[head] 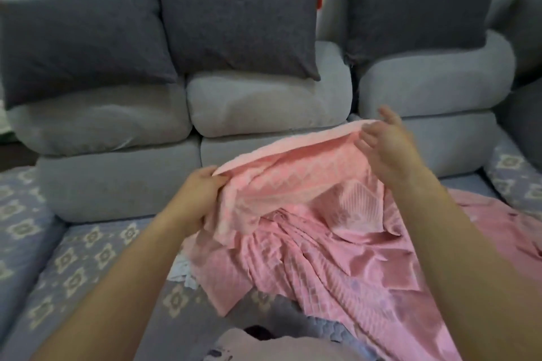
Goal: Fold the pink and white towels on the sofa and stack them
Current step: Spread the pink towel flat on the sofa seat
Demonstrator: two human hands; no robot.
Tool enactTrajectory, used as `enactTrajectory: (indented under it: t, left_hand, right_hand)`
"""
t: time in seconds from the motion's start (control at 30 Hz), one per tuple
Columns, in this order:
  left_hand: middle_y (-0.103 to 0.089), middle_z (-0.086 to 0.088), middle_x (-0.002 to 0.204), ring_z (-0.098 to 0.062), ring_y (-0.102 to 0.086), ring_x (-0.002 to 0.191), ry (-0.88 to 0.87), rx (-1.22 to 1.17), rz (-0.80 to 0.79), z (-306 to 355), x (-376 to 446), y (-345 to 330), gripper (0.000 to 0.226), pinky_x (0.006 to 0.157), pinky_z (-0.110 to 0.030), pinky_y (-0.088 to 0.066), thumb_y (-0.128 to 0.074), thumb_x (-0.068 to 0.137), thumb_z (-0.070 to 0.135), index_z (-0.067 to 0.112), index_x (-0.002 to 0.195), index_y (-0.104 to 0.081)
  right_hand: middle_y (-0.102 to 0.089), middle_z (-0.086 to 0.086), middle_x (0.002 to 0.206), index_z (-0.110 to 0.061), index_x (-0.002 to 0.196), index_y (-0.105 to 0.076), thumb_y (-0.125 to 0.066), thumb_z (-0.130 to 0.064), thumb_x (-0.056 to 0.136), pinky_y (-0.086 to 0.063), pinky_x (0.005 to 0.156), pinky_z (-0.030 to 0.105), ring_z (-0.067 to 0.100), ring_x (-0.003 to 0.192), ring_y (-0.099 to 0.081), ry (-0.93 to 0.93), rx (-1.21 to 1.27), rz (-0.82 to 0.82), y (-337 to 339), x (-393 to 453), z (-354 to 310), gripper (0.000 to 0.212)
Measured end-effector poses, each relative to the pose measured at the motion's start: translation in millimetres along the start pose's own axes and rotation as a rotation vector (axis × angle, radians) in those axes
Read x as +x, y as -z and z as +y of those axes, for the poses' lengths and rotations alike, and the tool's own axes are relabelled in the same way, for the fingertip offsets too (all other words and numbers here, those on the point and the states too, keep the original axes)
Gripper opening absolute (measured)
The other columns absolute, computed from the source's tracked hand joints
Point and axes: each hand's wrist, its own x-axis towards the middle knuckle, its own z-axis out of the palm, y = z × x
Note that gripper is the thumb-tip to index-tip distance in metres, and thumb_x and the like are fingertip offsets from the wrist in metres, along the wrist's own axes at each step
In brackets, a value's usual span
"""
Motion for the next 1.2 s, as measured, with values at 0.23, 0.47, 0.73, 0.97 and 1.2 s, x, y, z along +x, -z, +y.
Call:
enactTrajectory:
  t: [0.23, 0.47, 0.73, 0.97, 1.2]
  left_hand:
    - [-0.074, -0.012, 0.078, -0.023, -0.070, 0.076, 0.288, -0.657, -0.066, 71.7, -14.1, -62.8, 0.023, 0.065, -0.042, -0.060, -0.047, 0.104, 0.015, 0.002, 0.096, -0.064]
    - [-0.069, -0.015, 0.114, -0.026, -0.068, 0.103, -0.144, -0.505, -0.431, 96.0, -42.7, -99.0, 0.031, 0.092, -0.041, -0.056, -0.058, 0.093, 0.012, 0.000, 0.121, -0.063]
    - [-0.068, 0.009, 0.121, -0.007, -0.066, 0.110, -0.305, 0.129, -0.396, -13.8, -33.6, -118.8, 0.056, 0.087, -0.026, -0.054, -0.081, 0.083, 0.022, 0.038, 0.128, -0.053]
    - [-0.061, 0.003, 0.079, -0.027, -0.063, 0.084, 0.041, 0.586, 0.246, -115.7, -15.9, -94.9, 0.016, 0.071, -0.032, -0.048, -0.050, 0.094, 0.015, 0.025, 0.083, -0.058]
    - [-0.073, -0.016, 0.087, -0.029, -0.072, 0.078, 0.525, -0.236, -0.448, -62.4, -74.8, -49.0, 0.017, 0.075, -0.036, -0.057, -0.072, 0.072, 0.013, 0.004, 0.086, -0.075]
  right_hand:
    - [-0.061, -0.019, 0.125, -0.036, 0.138, -0.038, -0.078, -0.008, 0.081, -0.055, 0.083, 0.020, 0.002, 0.111, -0.063, 0.024, -0.421, -0.667, -24.0, -145.2, 77.5, 0.075]
    - [-0.057, -0.015, 0.108, -0.026, 0.126, -0.052, -0.059, -0.013, 0.099, -0.045, 0.071, 0.005, 0.009, 0.100, -0.058, 0.156, -0.404, -0.171, -21.2, -119.2, 35.6, 0.030]
    - [-0.075, -0.006, 0.080, -0.021, 0.089, -0.069, -0.056, -0.019, 0.100, -0.060, 0.071, 0.035, 0.011, 0.074, -0.072, 0.185, -0.087, -0.182, -17.6, -106.9, -36.3, 0.017]
    - [-0.072, 0.004, 0.071, -0.009, 0.089, -0.066, -0.048, -0.017, 0.105, -0.060, 0.069, 0.040, 0.019, 0.065, -0.072, 0.275, 0.339, -0.102, -23.7, -88.3, -121.3, 0.026]
    - [-0.057, 0.003, 0.060, -0.021, 0.089, -0.060, -0.043, -0.028, 0.107, -0.051, 0.068, 0.038, 0.020, 0.055, -0.058, 0.172, 0.281, -0.037, -34.4, -36.8, -105.6, 0.026]
